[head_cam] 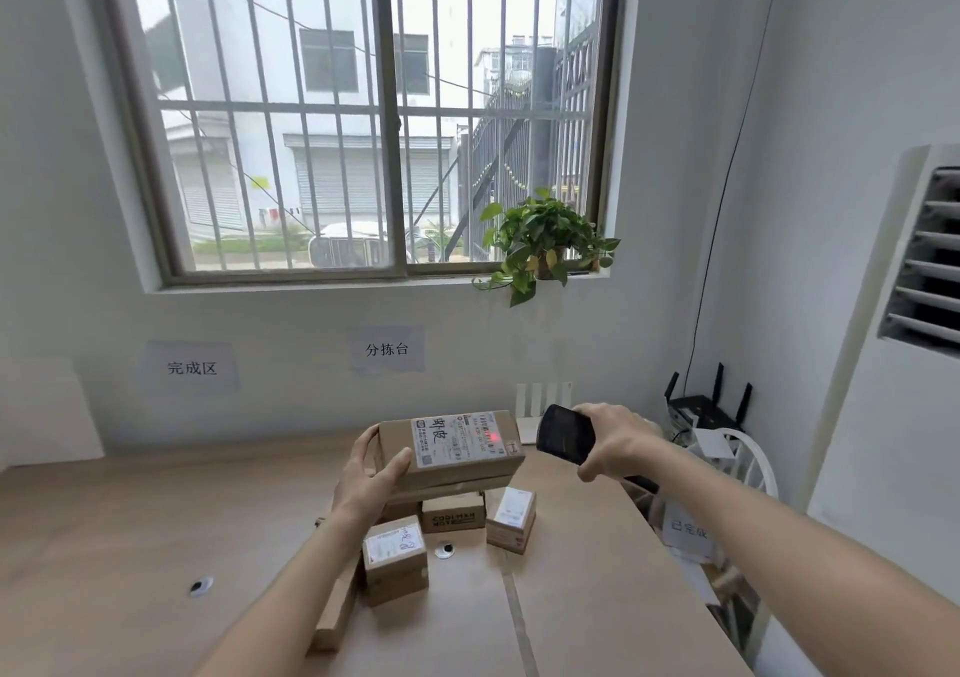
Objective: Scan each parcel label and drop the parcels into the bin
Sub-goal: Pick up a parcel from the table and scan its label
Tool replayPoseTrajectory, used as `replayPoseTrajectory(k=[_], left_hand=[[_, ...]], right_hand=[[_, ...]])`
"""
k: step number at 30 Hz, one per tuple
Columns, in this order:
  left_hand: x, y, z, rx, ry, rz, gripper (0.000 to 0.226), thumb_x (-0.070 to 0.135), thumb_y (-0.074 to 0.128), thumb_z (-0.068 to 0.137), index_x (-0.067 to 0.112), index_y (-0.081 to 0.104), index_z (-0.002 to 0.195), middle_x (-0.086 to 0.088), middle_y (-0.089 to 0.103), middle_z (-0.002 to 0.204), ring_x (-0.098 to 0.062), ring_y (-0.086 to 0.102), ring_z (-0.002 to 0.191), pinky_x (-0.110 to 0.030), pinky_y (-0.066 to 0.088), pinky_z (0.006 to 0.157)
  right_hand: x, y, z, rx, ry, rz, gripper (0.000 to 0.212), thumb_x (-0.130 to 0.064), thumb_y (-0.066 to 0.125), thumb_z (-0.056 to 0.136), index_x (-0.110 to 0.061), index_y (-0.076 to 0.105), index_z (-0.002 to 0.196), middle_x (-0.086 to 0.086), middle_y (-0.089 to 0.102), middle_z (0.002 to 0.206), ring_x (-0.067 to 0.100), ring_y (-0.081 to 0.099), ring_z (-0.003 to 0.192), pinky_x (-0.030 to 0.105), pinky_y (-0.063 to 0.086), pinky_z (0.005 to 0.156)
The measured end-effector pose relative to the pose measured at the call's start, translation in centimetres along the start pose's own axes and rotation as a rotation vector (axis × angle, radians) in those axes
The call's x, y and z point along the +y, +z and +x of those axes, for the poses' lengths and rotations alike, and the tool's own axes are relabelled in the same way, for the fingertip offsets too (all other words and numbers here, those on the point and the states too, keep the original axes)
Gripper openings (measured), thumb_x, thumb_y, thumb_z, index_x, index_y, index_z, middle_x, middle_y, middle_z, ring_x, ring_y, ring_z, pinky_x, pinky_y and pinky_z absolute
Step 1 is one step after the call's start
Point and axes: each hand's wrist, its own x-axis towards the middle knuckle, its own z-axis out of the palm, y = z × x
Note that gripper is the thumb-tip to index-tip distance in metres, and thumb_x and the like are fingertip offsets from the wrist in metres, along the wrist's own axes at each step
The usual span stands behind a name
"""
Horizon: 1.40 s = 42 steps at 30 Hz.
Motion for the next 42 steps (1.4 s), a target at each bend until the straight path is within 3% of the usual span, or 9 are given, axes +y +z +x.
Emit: replayPoseTrajectory(k=[6,11,16,20,24,33,37,40,42], left_hand=[[-1.1,-1.8,0.2,0.044,-0.016,-0.007,0.061,0.074,0.071,0.054,0.080,0.039,0.106,0.002,0.065,0.117,-0.025,0.066,0.106,-0.052,0.056,0.091],[-1.0,-3.3,-0.7,0.064,-0.005,-0.008,0.061,0.058,0.077,0.072,0.066,0.042,0.122,-0.003,0.062,0.124,-0.028,0.064,0.107,-0.049,0.057,0.086],[-1.9,-5.0,-0.5,0.107,-0.026,-0.025,0.070,0.070,0.073,0.056,0.070,0.041,0.118,-0.001,0.063,0.123,-0.027,0.065,0.107,-0.050,0.057,0.088],[-2.4,-6.6,-0.8,0.128,-0.035,-0.037,0.068,0.070,0.074,0.058,0.073,0.041,0.116,0.000,0.062,0.124,-0.026,0.064,0.108,-0.052,0.055,0.092],[-1.9,-8.7,-2.8,0.165,-0.048,-0.078,0.061,0.048,0.077,0.081,0.058,0.043,0.130,-0.001,0.061,0.124,-0.025,0.065,0.102,-0.041,0.059,0.076],[-3.6,-19.6,-7.4,0.344,-0.050,-0.095,0.055,0.044,0.073,0.087,0.055,0.042,0.132,0.004,0.062,0.109,-0.025,0.066,0.098,-0.048,0.059,0.080],[-4.6,-25.6,-10.8,0.431,-0.074,-0.129,0.057,0.045,0.073,0.085,0.050,0.044,0.134,0.001,0.064,0.116,-0.020,0.068,0.095,-0.041,0.060,0.075],[-5.6,-30.4,-13.7,0.498,-0.083,-0.143,0.046,0.046,0.072,0.086,0.041,0.049,0.125,-0.001,0.063,0.118,-0.021,0.066,0.098,-0.041,0.059,0.075],[-6.5,-33.9,-15.9,0.562,-0.090,-0.160,0.042,0.046,0.071,0.087,0.035,0.051,0.122,-0.003,0.064,0.116,-0.023,0.066,0.100,-0.043,0.059,0.078]], right_hand=[[-0.8,-0.5,-0.3,0.005,-0.055,0.004,0.064,-0.030,0.084,0.067,-0.032,0.057,0.125,-0.007,0.065,0.111,0.019,0.061,0.101,0.029,0.041,0.074],[-1.7,-0.5,-0.5,-0.011,-0.094,0.013,0.068,-0.030,0.083,0.066,-0.033,0.056,0.129,-0.007,0.065,0.109,0.019,0.063,0.101,0.030,0.047,0.076],[-2.7,-0.4,-0.4,-0.016,-0.138,0.013,0.071,-0.030,0.083,0.067,-0.034,0.055,0.132,-0.007,0.064,0.111,0.019,0.063,0.102,0.031,0.051,0.080],[-4.0,0.1,-0.1,-0.029,-0.182,0.020,0.067,-0.028,0.084,0.068,-0.032,0.055,0.128,-0.006,0.063,0.108,0.018,0.062,0.100,0.029,0.047,0.074],[-6.6,1.0,0.2,-0.062,-0.230,0.038,0.065,-0.030,0.083,0.066,-0.033,0.056,0.124,-0.007,0.064,0.106,0.018,0.063,0.100,0.035,0.055,0.081],[-19.6,5.8,-0.2,-0.149,-0.422,0.148,0.071,-0.038,0.084,0.056,-0.035,0.056,0.121,-0.008,0.064,0.106,0.018,0.063,0.102,0.046,0.058,0.091],[-28.0,8.6,-2.5,-0.226,-0.547,0.264,0.069,-0.030,0.089,0.059,-0.028,0.058,0.120,-0.007,0.065,0.109,0.017,0.063,0.104,0.042,0.056,0.096],[-34.3,10.5,-5.3,-0.262,-0.627,0.328,0.050,-0.024,0.092,0.059,-0.028,0.058,0.096,-0.008,0.066,0.097,0.017,0.064,0.096,0.032,0.054,0.084],[-38.3,11.9,-7.1,-0.273,-0.662,0.364,0.047,-0.027,0.090,0.052,-0.025,0.061,0.089,-0.006,0.067,0.091,0.019,0.065,0.090,0.034,0.054,0.077]])
